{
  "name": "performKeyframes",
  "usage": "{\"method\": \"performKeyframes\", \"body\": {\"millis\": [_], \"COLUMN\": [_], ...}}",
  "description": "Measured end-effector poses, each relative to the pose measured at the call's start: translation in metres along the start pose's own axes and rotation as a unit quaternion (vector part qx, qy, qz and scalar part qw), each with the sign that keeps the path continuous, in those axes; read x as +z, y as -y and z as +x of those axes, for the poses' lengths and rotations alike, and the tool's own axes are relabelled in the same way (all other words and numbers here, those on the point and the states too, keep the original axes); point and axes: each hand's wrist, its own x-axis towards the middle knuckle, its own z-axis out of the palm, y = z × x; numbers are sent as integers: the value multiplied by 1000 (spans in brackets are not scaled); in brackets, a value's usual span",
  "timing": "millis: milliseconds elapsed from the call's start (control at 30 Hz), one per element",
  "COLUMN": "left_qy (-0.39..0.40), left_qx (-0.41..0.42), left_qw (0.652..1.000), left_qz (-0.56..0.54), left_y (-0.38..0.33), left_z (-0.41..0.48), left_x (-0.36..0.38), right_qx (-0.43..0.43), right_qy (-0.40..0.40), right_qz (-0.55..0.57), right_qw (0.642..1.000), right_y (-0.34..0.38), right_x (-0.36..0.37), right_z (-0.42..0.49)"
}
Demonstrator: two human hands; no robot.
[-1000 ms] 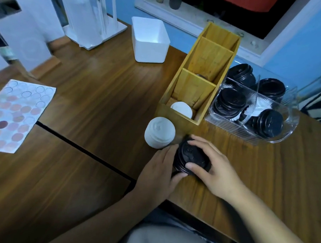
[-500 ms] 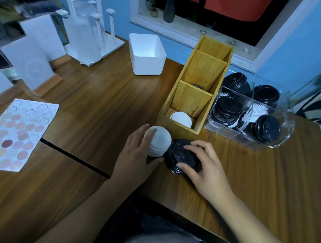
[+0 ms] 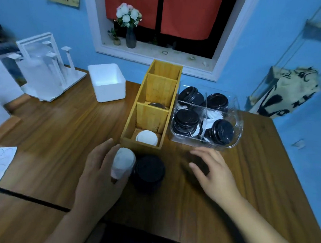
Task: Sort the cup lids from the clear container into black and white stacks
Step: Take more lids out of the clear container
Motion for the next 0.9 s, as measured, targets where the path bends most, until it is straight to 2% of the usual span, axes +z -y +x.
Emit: {"method": "performKeyframes", "body": {"millis": [100, 267, 400, 533, 733, 800, 900], "left_qy": [-10, 127, 227, 264, 275, 242, 157], "left_qx": [74, 142, 172, 163, 127, 125, 135], "left_qw": [997, 980, 942, 903, 902, 919, 955], "left_qz": [-6, 51, 177, 295, 308, 284, 213], "left_y": [-44, -125, -156, -159, -165, -170, -176], "left_z": [32, 118, 186, 214, 213, 207, 168], "left_x": [-8, 26, 78, 111, 123, 111, 81], "right_qx": [31, 10, -1, -10, -31, -32, -6], "right_qy": [-18, 69, 157, 165, 63, 94, 229], "right_qz": [-98, -273, -327, -298, -164, -120, -90], "right_qw": [995, 959, 932, 940, 984, 988, 969], "right_y": [-40, -75, -92, -99, -90, -81, -73], "right_x": [-36, -79, -76, -74, -98, -101, -87], "right_z": [9, 65, 94, 97, 66, 39, -3]}}
